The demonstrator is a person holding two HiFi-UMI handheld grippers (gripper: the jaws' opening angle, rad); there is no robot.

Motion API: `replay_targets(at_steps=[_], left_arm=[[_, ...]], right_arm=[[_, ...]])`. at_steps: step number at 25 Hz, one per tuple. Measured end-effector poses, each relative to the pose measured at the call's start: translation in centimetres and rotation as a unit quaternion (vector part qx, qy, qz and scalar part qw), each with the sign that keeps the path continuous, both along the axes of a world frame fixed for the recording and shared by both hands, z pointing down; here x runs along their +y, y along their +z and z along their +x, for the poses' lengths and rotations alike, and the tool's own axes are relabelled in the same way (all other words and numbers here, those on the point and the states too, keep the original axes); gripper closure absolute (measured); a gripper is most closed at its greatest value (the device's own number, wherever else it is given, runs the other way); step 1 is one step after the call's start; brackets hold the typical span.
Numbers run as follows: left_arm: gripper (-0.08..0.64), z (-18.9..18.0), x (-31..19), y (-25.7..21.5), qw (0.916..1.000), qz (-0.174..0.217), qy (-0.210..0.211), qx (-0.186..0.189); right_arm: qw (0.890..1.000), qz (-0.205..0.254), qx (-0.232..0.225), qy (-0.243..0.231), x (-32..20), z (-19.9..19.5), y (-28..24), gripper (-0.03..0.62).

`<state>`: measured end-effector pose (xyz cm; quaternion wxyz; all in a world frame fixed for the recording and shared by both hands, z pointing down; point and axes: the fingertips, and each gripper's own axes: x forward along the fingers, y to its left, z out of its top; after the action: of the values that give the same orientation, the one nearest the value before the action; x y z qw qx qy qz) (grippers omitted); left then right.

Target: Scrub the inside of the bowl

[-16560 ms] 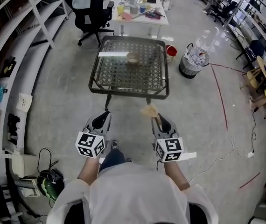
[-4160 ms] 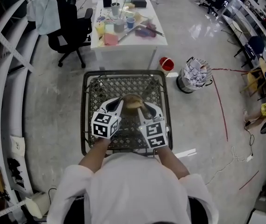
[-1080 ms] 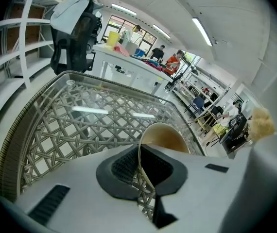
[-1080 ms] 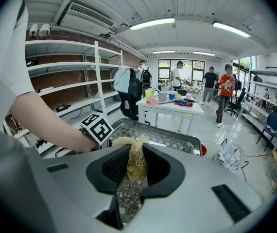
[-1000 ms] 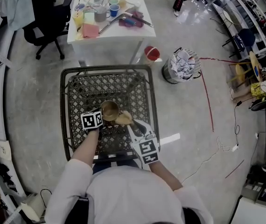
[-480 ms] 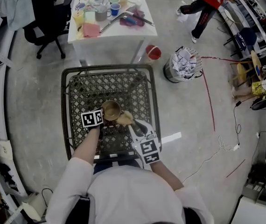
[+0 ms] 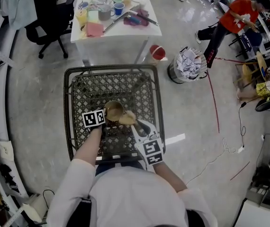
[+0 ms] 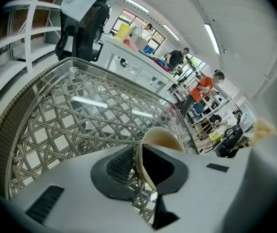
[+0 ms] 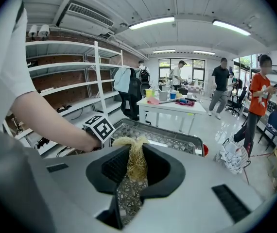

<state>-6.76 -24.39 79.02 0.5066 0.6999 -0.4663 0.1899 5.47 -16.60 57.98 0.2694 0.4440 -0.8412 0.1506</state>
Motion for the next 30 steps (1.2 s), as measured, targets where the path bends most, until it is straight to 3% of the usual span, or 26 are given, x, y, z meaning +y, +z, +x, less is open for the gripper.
replay_targets(at_steps=[6, 7, 8, 9, 18, 23, 30], left_arm=[[0.514, -0.1, 0.2, -0.6, 0.9999, 0.011, 0.001, 0.012], [0.487, 0.0, 0.2, -0.6, 0.9998, 0.011, 0.001, 0.015], [0.405, 0.0, 0.1, -0.6, 0.9998, 0.011, -0.002, 0.016], [0.388, -0.1, 0.0, -0.6, 0.9998, 0.01, -0.006, 0.017], [0.39, -1.4, -0.2, -2.8, 0.9988, 0.039, -0.016, 0.027], [0.393, -1.5, -0.3, -6.2, 0.9955, 0.084, -0.006, 0.042], [0.477, -0.9, 0.8, -11.5, 0.9862, 0.155, 0.008, 0.059]], right_arm=[[1.0, 0.001, -0.001, -0.004, -0.1, -0.3, -0.2, 0.503], [1.0, 0.002, -0.001, -0.005, -0.1, -0.4, -0.2, 0.503], [1.0, 0.003, -0.001, -0.006, -0.2, -0.4, -0.2, 0.503], [1.0, 0.003, -0.001, -0.007, -0.2, -0.4, -0.3, 0.503], [1.0, 0.01, -0.004, -0.009, -0.1, -0.7, -0.8, 0.503], [1.0, 0.017, -0.007, -0.01, -0.3, -0.8, -1.3, 0.503], [0.999, 0.032, -0.016, -0.01, -0.8, -0.7, -2.2, 0.503]])
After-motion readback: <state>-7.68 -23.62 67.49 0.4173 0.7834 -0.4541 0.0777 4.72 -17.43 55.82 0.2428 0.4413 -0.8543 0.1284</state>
